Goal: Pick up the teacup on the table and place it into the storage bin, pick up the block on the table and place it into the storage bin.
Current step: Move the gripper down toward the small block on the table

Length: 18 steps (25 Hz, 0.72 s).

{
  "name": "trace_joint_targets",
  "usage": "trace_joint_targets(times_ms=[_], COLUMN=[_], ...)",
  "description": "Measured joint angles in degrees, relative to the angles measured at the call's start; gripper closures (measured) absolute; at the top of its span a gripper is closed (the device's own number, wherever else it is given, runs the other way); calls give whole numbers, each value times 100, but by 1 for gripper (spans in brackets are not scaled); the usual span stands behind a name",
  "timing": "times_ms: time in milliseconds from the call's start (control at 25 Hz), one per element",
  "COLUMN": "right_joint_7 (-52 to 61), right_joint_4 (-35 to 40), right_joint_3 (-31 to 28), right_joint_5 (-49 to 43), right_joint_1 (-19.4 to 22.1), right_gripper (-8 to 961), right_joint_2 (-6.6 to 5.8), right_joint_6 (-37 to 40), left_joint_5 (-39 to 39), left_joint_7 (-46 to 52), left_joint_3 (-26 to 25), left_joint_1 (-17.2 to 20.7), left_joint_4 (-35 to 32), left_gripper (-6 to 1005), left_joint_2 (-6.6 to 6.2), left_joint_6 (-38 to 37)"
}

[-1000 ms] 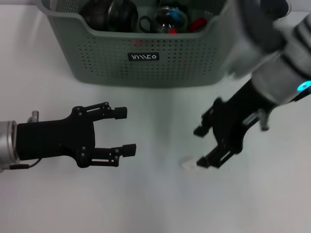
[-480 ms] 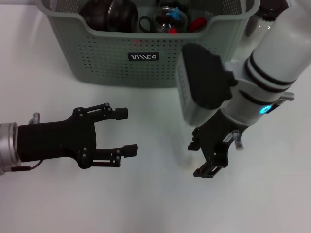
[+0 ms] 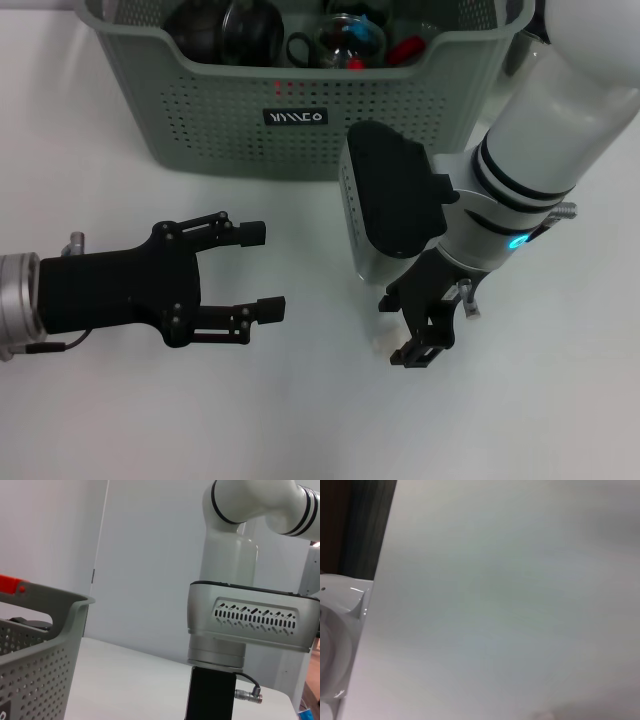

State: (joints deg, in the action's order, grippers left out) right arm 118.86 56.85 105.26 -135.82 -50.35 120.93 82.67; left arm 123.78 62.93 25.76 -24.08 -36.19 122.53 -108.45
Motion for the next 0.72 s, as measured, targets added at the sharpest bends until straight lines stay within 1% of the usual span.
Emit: trace_joint_targets(times_ms=[280, 400, 520, 720], right_joint_7=[33, 105, 195, 272], right_joint_4=[-23, -25, -25, -25], right_joint_3=[74, 220, 389, 412], right_joint_5=[12, 13, 13, 12], right_joint_1=[-2, -1, -5, -8], right_gripper=[314, 323, 372, 458], right_joint_2=[11, 10, 9, 9], right_joint_6=[-95, -172, -263, -291], left_joint_5=[-3, -1, 7, 18], left_joint_7=[0, 0, 0, 0], left_joint_3=[2, -1, -1, -1], left_joint_1=[0, 7, 10, 9], left_joint_4=[3, 5, 7, 8], left_gripper=[126, 126, 126, 127], left_joint_2=[-1, -1, -1, -1], left_joint_6=[0, 4, 15, 33])
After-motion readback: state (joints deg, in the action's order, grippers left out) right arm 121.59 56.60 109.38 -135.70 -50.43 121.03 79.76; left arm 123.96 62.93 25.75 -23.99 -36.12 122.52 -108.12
